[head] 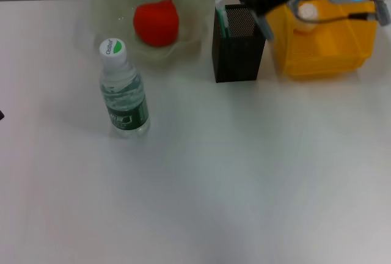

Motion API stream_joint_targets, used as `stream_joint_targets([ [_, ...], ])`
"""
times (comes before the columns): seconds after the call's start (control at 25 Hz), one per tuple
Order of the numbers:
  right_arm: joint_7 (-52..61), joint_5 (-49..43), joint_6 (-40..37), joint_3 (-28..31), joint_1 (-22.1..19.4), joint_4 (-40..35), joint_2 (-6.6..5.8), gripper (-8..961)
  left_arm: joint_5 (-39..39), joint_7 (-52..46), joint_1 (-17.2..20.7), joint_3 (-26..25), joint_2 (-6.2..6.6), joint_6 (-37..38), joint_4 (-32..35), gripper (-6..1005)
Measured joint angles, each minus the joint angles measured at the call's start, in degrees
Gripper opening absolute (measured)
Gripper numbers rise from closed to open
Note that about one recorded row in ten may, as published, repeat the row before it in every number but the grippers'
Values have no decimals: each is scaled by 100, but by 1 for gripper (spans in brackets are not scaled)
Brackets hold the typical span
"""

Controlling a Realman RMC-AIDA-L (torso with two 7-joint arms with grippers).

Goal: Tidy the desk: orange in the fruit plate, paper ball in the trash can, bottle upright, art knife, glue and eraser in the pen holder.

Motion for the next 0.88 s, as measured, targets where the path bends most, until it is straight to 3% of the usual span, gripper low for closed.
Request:
stream_joint_targets([
  [0.16, -897, 789, 892, 0, -181, 453, 0, 139, 0, -26, -23, -52, -2, -18, 0, 813],
  [0.2, -1614, 1479, 1392, 4, -268, 816, 0, 139, 0, -39, -30, -81, -8, -20, 0, 813],
  [0.24, -1614, 1479, 1392, 4, -268, 816, 0, 139, 0, -39, -30, -81, -8, -20, 0, 813],
  [0.4, -3190, 3017, 1928, 65, -283, 1736, -11, 138, 0, -44, -46, -99, -35, -30, 1, 813],
  [0.88, -5280, 4932, 2188, 72, -211, 3043, 8, 136, 0, -45, -98, -98, -62, -108, 2, 813],
])
